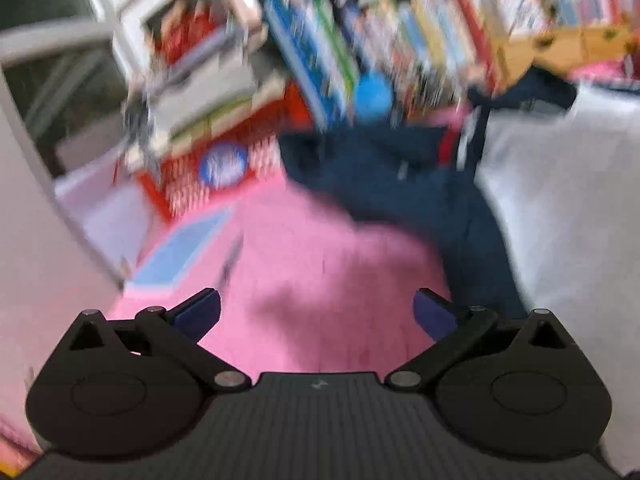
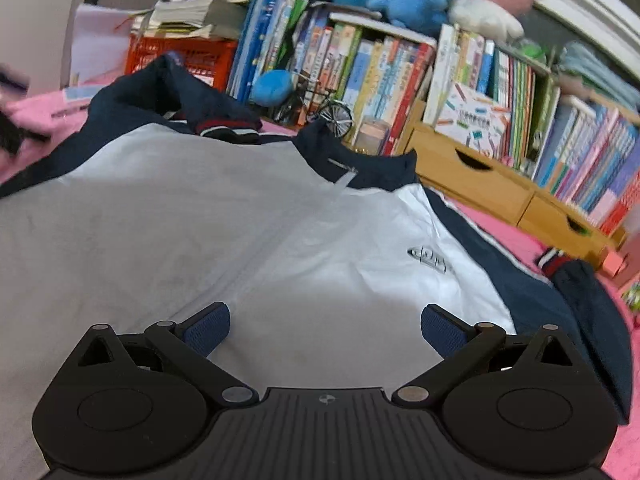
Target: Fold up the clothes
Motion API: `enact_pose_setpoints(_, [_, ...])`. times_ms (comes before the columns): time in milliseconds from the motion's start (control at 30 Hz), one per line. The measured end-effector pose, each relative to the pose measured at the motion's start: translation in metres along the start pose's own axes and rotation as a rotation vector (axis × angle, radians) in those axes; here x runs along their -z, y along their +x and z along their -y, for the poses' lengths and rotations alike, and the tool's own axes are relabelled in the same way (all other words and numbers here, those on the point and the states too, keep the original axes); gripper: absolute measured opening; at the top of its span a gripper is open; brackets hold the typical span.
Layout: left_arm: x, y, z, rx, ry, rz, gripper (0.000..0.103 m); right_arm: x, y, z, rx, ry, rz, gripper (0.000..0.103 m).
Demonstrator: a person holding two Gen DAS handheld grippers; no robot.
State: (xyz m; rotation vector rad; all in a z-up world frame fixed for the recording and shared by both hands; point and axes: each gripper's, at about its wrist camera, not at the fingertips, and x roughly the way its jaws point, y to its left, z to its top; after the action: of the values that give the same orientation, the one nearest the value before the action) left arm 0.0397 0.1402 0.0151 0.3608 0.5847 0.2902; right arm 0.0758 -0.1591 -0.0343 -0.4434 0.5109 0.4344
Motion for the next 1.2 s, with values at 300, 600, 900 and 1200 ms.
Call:
enact_pose_setpoints(300, [-0.101,0.068,0.063,0.066,0.232,0.165,0.103,0.001,0.003,0.002,-0.013,0.021,-0.015,0.103])
enact_pose_setpoints(600, [-0.096,0.162,0.107,0.2,0.177,-0.02,0.095,0.001,0.001,-0.003,0.016,-0.013,-0.002,0.103])
enact_pose_setpoints(900, [-0.093,0.17,0.077,0.094,-0.046,0.008,0.026,0.002,0.003,0.001,-0.003,0.011,-0.011,0.103])
enact_pose_setpoints(1200, [-0.086,0.181,-0.103,-0.208,-0.353,0.007,0.013,0.002,0.003,0.003,-0.007,0.017,-0.013,0.103])
